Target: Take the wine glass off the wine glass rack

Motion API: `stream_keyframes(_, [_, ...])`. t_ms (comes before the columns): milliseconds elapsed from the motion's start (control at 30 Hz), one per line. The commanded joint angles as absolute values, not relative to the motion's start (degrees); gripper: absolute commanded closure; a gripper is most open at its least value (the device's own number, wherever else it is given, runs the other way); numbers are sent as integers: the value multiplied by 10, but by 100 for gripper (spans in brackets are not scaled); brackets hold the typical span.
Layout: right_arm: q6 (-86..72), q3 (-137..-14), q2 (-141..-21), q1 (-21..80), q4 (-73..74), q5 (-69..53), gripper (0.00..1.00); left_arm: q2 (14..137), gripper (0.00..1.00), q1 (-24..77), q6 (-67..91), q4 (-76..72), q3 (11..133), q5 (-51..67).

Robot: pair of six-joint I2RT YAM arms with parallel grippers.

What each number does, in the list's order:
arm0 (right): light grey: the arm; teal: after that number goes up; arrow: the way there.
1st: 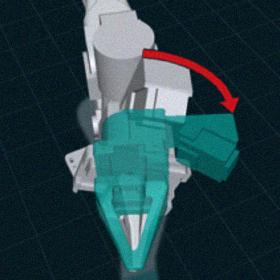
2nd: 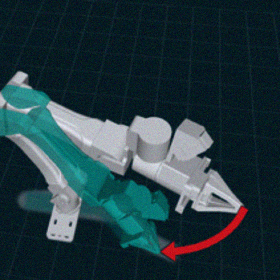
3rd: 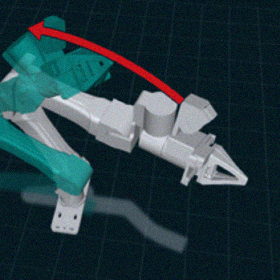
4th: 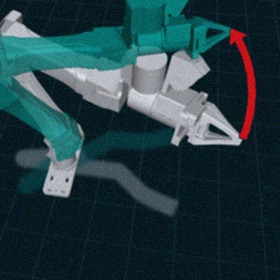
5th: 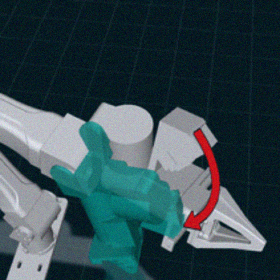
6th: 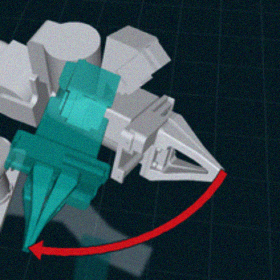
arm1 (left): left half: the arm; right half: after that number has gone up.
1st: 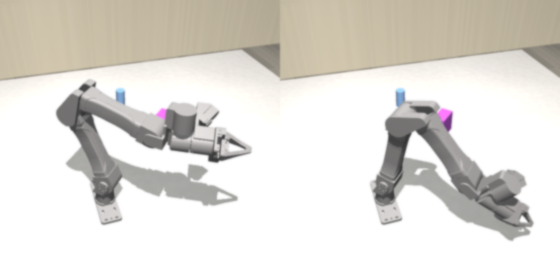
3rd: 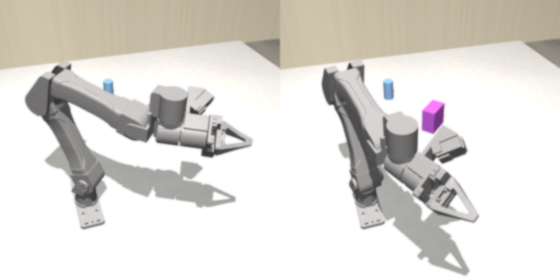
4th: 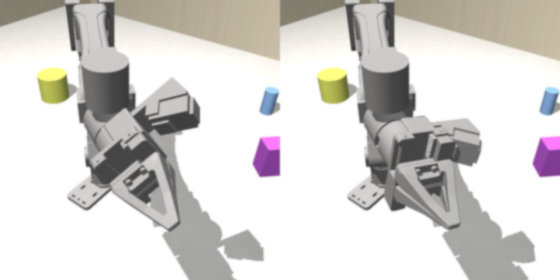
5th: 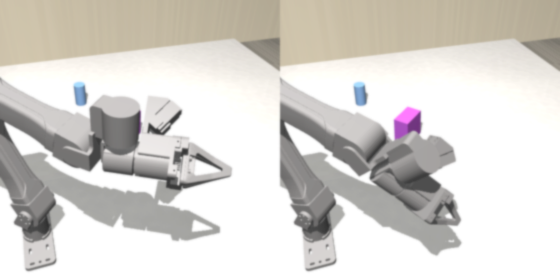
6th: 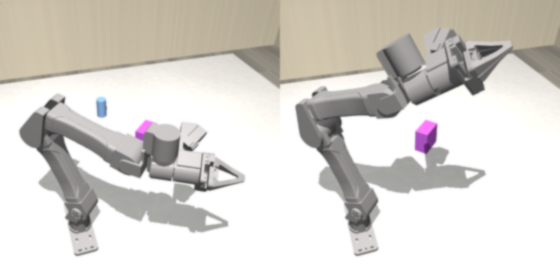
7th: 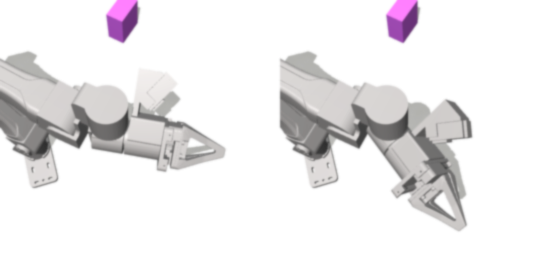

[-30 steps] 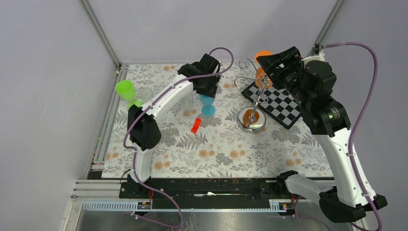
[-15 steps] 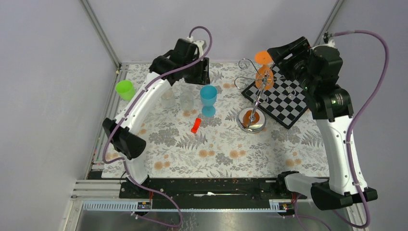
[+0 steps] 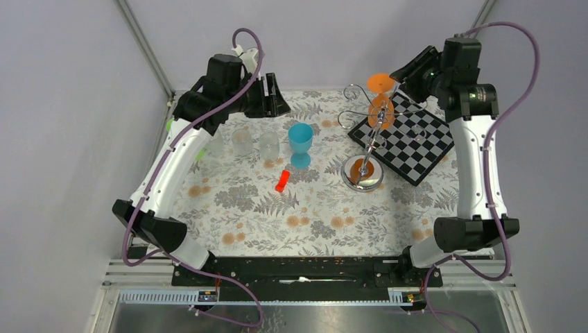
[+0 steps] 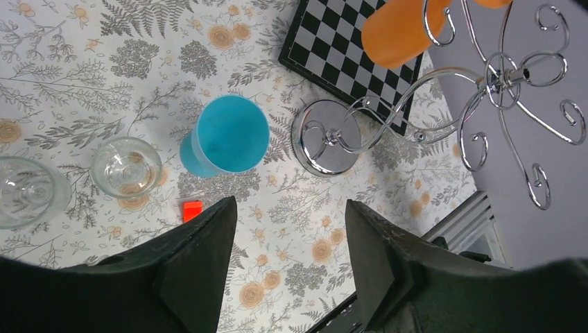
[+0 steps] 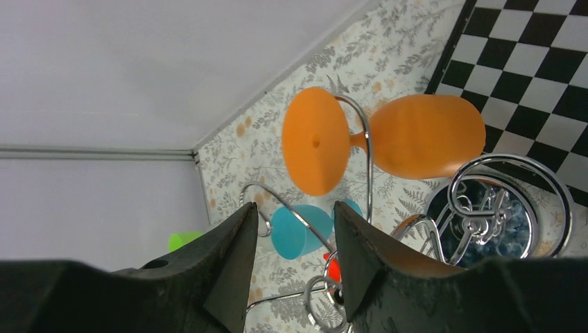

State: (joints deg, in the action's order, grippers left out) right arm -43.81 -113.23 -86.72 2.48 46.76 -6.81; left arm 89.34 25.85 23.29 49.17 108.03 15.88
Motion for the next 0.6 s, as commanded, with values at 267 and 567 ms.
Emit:
stream_keyframes(267, [-468, -1060, -863, 23, 423, -63, 48, 832, 29, 223, 251, 442, 1062, 116])
stream_keyframes(567, [-520, -965, -836, 18, 296, -54, 53, 758, 8, 196, 211, 449, 1047, 19])
